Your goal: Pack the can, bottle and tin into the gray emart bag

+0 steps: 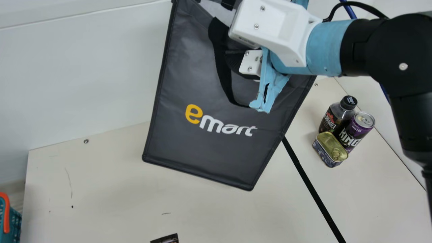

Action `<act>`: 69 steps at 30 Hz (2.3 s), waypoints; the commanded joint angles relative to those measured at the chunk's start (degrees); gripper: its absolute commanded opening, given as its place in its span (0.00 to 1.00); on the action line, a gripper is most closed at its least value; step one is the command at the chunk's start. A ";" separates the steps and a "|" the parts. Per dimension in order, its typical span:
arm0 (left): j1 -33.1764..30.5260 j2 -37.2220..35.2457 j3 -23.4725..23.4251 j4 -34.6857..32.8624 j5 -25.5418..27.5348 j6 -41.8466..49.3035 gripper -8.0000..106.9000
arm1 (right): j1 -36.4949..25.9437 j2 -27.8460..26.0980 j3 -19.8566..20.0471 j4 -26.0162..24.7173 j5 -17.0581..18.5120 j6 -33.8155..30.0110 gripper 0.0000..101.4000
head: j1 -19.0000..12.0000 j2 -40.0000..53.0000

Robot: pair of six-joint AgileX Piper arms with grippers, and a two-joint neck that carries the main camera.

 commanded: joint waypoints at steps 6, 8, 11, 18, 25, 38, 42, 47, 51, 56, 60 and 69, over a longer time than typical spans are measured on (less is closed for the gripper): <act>0.00 0.00 0.00 0.00 0.00 0.00 0.85 | 2.80 -2.68 2.44 -1.58 -0.03 0.78 0.00 | -1.30 -0.05; 0.00 0.00 0.00 0.00 0.00 0.00 0.85 | 3.64 -3.41 3.14 -2.07 -0.03 1.02 0.00 | -1.30 -0.05; 0.00 0.00 0.00 0.00 0.00 0.00 0.85 | 4.93 -4.54 4.32 -2.86 -0.03 1.38 0.00 | -1.30 -0.05; 0.00 0.00 0.00 0.00 0.00 0.00 0.85 | 8.08 -7.26 7.66 -4.78 -0.03 2.27 0.00 | -1.30 -0.05; 0.00 0.00 0.00 0.00 0.00 0.00 0.85 | 11.25 -9.86 11.49 -6.76 -0.03 3.43 0.00 | -1.30 -0.05; 0.00 0.00 0.00 0.00 0.00 0.00 0.85 | 16.60 -13.90 18.41 -9.68 -0.03 6.94 0.00 | -1.30 -0.05; 0.00 0.00 0.00 0.00 0.00 0.00 0.85 | 18.36 -14.77 20.19 -10.37 -0.03 8.38 0.00 | -1.30 -0.05; 0.00 0.00 0.00 0.00 0.00 0.00 0.85 | 20.99 -15.84 22.61 -11.34 -0.03 10.28 0.00 | -1.30 -0.05; 0.00 0.00 0.00 0.00 0.00 0.00 0.85 | 22.98 -16.66 24.45 -12.26 -0.03 11.45 0.00 | -1.30 -0.05; 0.00 0.00 0.00 0.00 0.00 0.00 0.85 | 25.02 -17.29 26.04 -13.24 -0.03 12.84 0.00 | -1.30 -0.05; 0.00 0.00 0.00 0.00 0.00 0.00 0.85 | 26.33 -17.72 27.12 -13.77 -0.03 14.04 0.04 | -1.30 -0.05; 0.00 0.00 0.00 0.00 0.00 0.00 0.85 | 28.21 -18.46 28.69 -14.75 -0.03 16.70 0.34 | -1.30 -0.05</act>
